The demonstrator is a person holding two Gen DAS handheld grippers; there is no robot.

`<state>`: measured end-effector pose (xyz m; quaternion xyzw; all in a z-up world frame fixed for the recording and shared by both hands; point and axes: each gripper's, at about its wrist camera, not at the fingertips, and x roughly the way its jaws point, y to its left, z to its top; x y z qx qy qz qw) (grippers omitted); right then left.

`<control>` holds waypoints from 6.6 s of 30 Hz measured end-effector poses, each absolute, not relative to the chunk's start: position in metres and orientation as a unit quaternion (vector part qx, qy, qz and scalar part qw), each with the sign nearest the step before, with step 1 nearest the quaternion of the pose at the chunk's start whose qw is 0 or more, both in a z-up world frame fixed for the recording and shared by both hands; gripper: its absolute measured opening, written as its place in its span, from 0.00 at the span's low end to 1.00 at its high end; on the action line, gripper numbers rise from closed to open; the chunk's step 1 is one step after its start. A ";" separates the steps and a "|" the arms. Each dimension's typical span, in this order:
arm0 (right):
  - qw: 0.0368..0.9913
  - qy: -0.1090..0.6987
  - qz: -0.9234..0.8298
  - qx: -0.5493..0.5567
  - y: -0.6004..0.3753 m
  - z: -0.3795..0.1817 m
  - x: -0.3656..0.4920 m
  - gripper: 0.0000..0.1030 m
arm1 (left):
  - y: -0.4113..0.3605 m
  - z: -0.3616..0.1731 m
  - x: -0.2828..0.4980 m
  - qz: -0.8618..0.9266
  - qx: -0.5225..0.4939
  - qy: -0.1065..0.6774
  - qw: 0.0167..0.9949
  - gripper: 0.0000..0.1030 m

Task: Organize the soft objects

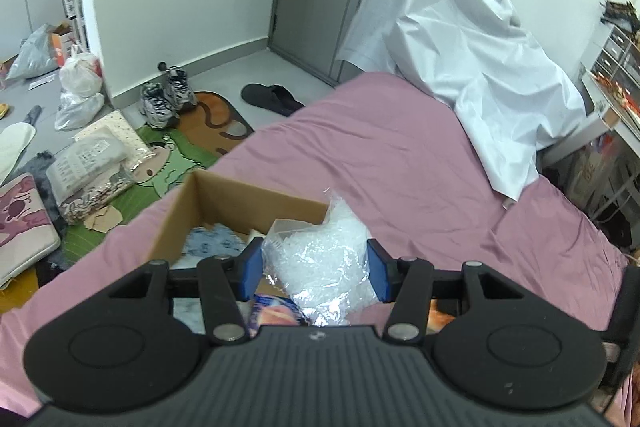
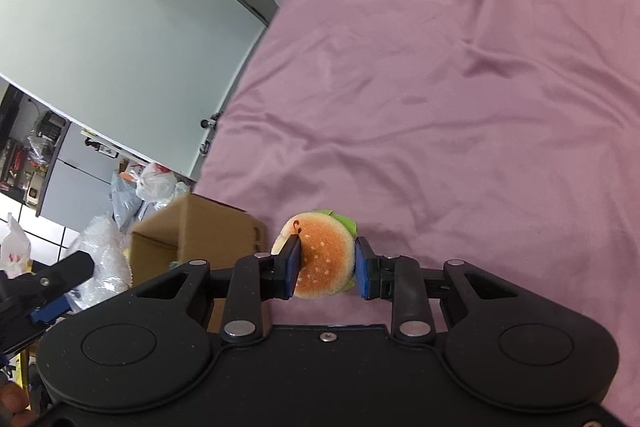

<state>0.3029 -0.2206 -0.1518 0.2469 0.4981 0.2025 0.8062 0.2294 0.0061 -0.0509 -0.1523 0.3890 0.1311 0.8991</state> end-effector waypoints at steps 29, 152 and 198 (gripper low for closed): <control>0.840 0.425 0.279 0.187 -0.159 -0.075 0.266 0.27 | 0.068 -0.083 0.182 0.139 -0.186 0.407 0.884 0.51; 0.883 0.372 0.265 0.109 -0.232 0.017 0.048 1.00 | 0.013 0.018 0.011 0.076 -0.090 0.389 0.914 1.00; 0.877 0.392 0.257 0.106 -0.230 0.010 0.055 1.00 | 0.021 -0.002 0.022 0.075 -0.091 0.407 0.906 1.00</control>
